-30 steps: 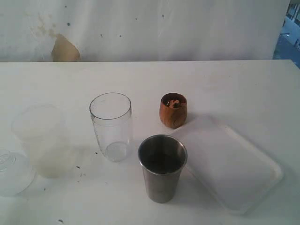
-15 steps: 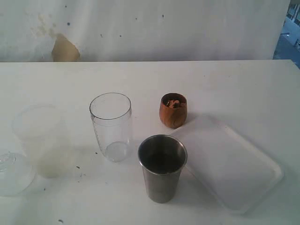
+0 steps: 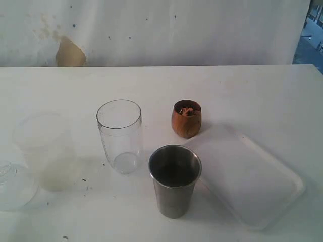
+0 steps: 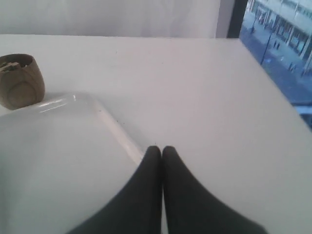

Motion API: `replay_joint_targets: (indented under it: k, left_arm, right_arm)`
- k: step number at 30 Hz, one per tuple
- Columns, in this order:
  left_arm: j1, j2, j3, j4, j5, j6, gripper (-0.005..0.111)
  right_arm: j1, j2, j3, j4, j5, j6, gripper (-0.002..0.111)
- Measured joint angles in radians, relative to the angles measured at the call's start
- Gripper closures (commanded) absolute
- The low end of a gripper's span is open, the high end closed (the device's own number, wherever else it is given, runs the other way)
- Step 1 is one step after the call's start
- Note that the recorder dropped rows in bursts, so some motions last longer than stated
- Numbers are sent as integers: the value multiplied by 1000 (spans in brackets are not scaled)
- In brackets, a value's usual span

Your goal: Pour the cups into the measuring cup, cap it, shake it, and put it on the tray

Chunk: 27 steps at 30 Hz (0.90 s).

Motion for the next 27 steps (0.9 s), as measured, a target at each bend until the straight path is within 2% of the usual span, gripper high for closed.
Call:
replay_joint_targets:
  k: [5,8,9,12,13,15,17,19,21,23,27]
  left_arm:
    - [0,0,0,0,8,2,107]
    - [0,0,0,9,12,2,107]
    - [0,0,0,11,14,2,107]
    - [0,0,0,15,14,2,107]
    - [0,0,0,15,14,2,107]
    - [0,0,0,16,14,2,107]
    - [0,0,0,16,14,2,107]
    - [0,0,0,16,14,2,107]
    - [0,0,0,16,14,2,107]
    - [0,0,0,16,14,2,107]
    - [0,0,0,16,14,2,107]
  right_arm:
    - [0,0,0,-62,-303,-57,108]
    - [0,-2,0,-63,-600,-60,108]
    - [0,-2,0,-65,-811,-19,108]
    - [0,-2,0,-65,-1070,158,108]
    - [0,-4,-6,-50,-1114,224,108]
    - [0,18,-65,-33,-1059,256,106]
    - [0,128,-158,-31,-984,267,83]
    - [0,282,-256,-48,-915,297,50]
    - [0,457,-327,-61,-869,341,26]
    - [0,637,-378,-64,-847,345,19]
    - [0,944,-420,-88,-843,334,19]
